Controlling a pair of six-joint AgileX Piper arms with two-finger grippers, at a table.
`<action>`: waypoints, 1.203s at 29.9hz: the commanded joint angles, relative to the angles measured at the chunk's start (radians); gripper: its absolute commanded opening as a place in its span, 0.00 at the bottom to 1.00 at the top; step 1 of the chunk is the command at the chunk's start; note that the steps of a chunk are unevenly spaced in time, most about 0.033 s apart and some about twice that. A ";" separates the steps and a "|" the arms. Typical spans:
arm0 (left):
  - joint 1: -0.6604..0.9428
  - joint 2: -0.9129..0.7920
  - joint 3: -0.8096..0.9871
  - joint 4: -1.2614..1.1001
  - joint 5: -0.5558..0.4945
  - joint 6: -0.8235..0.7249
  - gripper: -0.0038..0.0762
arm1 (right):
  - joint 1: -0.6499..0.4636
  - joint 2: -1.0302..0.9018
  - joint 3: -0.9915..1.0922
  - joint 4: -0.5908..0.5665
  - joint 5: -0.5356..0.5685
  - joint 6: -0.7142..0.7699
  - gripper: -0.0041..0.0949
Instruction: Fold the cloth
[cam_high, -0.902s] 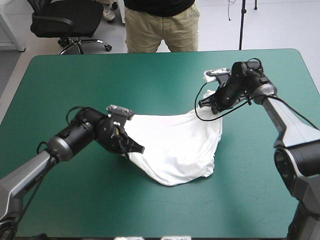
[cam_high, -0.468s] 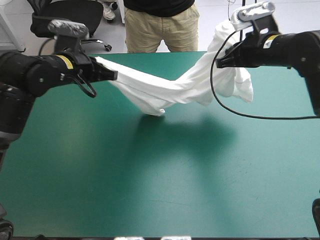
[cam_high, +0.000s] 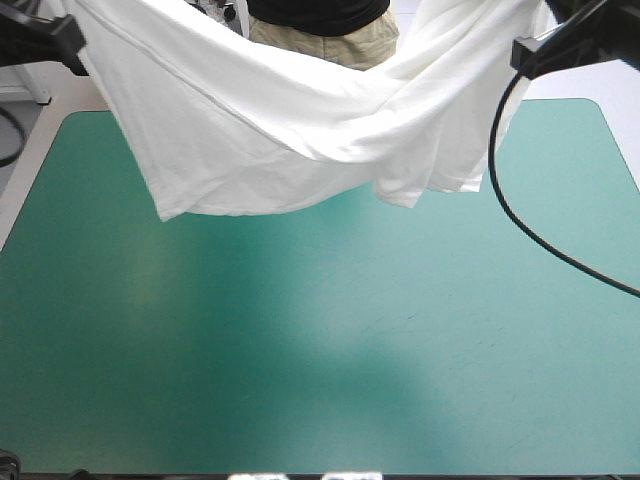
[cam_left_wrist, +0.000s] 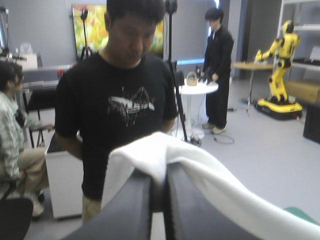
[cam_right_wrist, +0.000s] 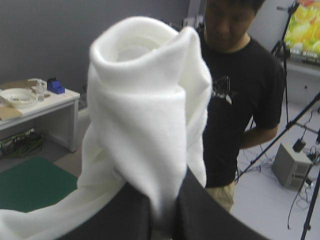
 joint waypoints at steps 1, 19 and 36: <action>-0.001 -0.021 -0.064 -0.031 -0.071 0.016 0.03 | 0.000 -0.026 -0.065 0.012 -0.087 -0.014 0.03; -0.001 -0.360 0.766 -0.049 0.109 -0.033 0.03 | 0.000 -0.340 0.618 0.031 0.116 0.030 0.03; 0.006 0.116 1.223 0.117 -0.286 -0.168 0.03 | 0.000 0.008 1.120 0.029 -0.435 0.030 0.02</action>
